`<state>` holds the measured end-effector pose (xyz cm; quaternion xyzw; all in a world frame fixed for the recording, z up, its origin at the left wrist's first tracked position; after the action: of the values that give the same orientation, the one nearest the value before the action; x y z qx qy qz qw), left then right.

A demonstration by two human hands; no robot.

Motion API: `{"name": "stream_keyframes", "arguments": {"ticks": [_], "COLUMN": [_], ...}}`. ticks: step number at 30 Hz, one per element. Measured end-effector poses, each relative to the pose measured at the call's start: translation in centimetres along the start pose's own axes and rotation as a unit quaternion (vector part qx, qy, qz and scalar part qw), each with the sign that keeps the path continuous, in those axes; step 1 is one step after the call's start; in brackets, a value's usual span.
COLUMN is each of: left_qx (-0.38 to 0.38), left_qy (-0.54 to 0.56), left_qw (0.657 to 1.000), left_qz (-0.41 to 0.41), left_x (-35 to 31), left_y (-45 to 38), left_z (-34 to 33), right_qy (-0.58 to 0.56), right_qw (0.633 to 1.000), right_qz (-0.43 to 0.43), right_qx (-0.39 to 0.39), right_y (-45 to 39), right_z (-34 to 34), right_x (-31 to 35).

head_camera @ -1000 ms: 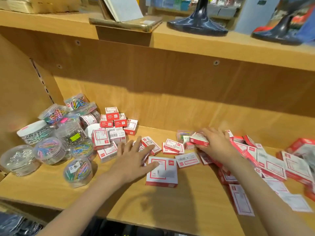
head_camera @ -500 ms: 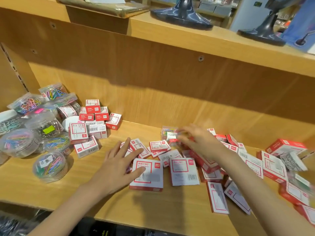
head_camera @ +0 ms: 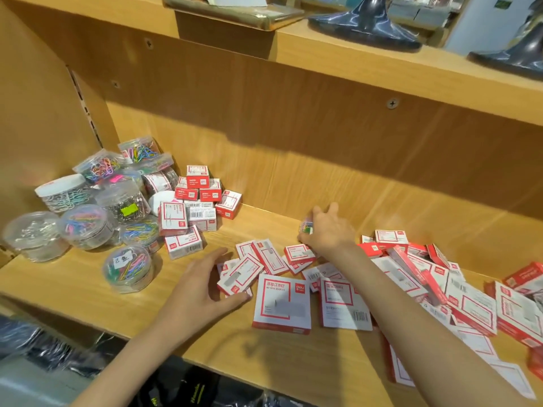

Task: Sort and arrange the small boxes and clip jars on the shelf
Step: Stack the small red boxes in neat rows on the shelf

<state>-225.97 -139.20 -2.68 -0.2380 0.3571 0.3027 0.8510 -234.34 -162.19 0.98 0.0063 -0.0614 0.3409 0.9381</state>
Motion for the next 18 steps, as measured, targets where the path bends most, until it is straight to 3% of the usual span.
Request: {"name": "stream_keyframes", "arguments": {"ticks": [7, 11, 15, 18], "left_qx": [-0.015, 0.014, 0.015, 0.008], "left_qy": [0.001, -0.010, -0.019, -0.033], "left_qw": [1.000, 0.998, 0.994, 0.992], "left_qz": [-0.021, -0.068, -0.105, -0.119], "left_x": [1.2, 1.6, 0.9, 1.1], "left_y": [0.0, 0.2, 0.0, 0.0], "left_z": [1.7, 1.7, 1.6, 1.8], "right_qy": [-0.072, -0.170, -0.311, -0.351], "right_qw": [0.997, 0.982, 0.940, 0.918], "right_qz": [-0.036, 0.040, 0.112, 0.168], "right_qx": [-0.017, -0.075, -0.087, -0.076], "right_y": [0.9, 1.3, 0.7, -0.1], "right_z": [-0.4, 2.4, 6.0, 6.4], "right_x": [-0.2, 2.5, 9.1, 15.0]}}
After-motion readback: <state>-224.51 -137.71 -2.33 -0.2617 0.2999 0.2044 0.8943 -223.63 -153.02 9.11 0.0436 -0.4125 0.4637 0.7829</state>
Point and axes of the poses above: each hand's wrist, its own y-axis away from the middle knuckle, its own z-axis out of the back of the hand, x = y × z, the point moved 6 cm from there along -y, towards the middle knuckle, and after that the axes turned 8 degrees about -x, right-handed, at the moved point
